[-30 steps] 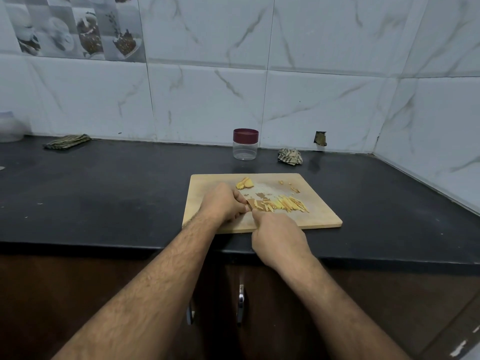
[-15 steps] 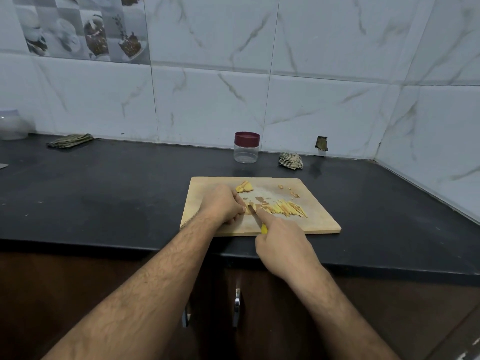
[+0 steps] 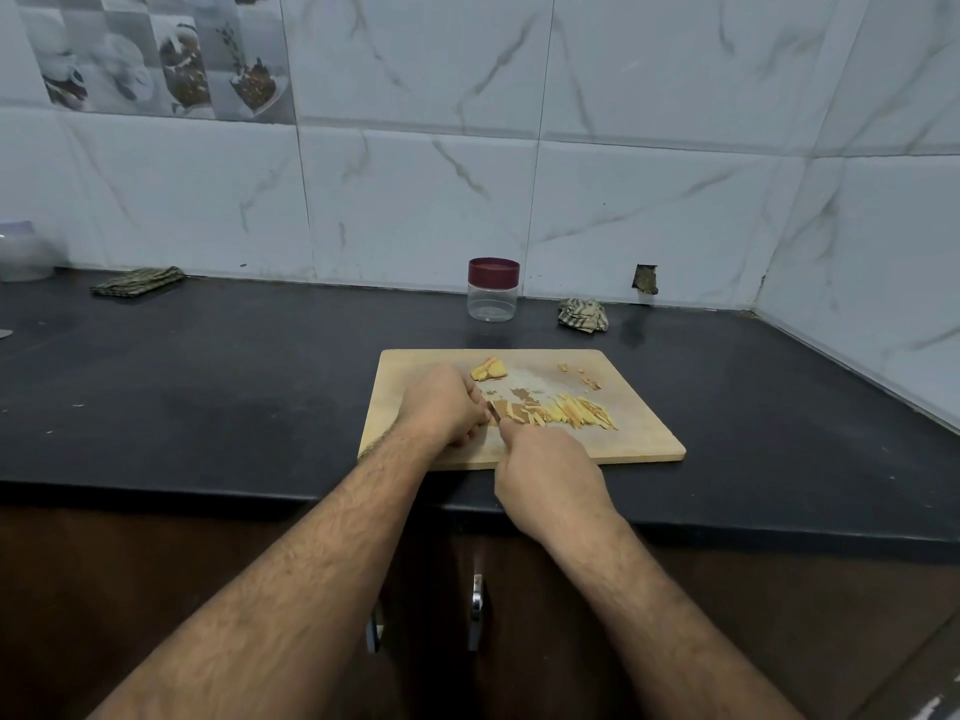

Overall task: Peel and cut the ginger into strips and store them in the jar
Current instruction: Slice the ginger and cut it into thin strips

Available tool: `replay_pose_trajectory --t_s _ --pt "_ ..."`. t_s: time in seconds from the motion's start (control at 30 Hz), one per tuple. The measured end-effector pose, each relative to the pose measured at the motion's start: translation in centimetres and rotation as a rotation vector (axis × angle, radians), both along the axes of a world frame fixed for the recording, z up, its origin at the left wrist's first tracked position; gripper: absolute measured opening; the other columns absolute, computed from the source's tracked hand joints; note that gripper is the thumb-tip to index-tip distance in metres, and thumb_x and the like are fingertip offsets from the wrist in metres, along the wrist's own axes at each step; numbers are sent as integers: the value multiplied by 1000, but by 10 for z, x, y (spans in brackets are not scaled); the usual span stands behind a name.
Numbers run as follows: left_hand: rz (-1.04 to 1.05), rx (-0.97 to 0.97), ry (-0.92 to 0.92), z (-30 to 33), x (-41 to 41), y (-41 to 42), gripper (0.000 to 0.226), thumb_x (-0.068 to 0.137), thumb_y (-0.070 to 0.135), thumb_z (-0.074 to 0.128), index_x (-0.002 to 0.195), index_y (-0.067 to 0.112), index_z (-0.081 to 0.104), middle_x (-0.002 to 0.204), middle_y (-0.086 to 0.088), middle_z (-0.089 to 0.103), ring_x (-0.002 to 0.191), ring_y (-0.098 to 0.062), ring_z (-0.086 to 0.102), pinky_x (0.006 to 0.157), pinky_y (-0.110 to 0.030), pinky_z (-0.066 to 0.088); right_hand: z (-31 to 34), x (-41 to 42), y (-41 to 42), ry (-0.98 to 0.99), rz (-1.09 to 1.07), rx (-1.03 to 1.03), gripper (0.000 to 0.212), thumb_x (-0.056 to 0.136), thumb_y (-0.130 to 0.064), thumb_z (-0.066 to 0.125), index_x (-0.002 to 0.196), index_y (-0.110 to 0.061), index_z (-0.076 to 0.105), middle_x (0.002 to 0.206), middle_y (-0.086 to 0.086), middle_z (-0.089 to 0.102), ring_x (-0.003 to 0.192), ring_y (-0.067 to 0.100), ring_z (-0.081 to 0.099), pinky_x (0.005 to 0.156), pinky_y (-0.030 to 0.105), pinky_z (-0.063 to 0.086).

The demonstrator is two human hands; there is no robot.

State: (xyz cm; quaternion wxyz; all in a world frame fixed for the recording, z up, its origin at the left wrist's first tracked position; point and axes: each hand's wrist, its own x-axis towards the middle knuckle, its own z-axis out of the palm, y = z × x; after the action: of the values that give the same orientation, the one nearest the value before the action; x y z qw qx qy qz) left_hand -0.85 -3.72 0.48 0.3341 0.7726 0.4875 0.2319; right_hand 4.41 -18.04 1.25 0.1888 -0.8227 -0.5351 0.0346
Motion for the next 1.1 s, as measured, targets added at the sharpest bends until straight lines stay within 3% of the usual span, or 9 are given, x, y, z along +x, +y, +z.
replay_pose_trajectory --t_s 0.1,0.23,0.5,0.87,1.1 --pt "-7 -29 8 4 0 -2 10 88 17 71 79 15 73 57 4 64 45 -11 55 50 -21 48 0 -1 -7 -25 1 -16 41 93 -10 44 132 -24 51 93 0 48 84 19 46 66 31 38" --pt "-6 -55 14 6 0 -2 14 89 17 71 74 17 71 56 4 62 42 -9 52 44 -20 44 -1 -1 -20 -24 3 -56 49 94 -10 42 139 -28 45 93 0 50 83 19 48 62 31 40" --pt "14 -77 3 8 1 -4 12 89 16 71 77 16 71 57 2 63 40 -8 52 41 -19 44 5 2 -21 72 -30 -24 54 94 -13 41 144 -31 45 119 3 61 100 21 56 80 35 54" --pt "43 -19 -11 3 1 -5 16 87 12 70 71 17 70 55 4 64 39 -8 52 46 -19 46 5 3 -9 54 11 0 49 97 -17 42 144 -29 45 133 4 57 117 23 55 89 34 51" --pt "48 -22 -14 3 1 -5 9 86 14 72 78 13 74 55 4 63 39 -7 52 47 -20 47 3 8 -4 62 11 10 48 97 -19 43 144 -28 47 137 5 54 123 24 52 96 36 49"
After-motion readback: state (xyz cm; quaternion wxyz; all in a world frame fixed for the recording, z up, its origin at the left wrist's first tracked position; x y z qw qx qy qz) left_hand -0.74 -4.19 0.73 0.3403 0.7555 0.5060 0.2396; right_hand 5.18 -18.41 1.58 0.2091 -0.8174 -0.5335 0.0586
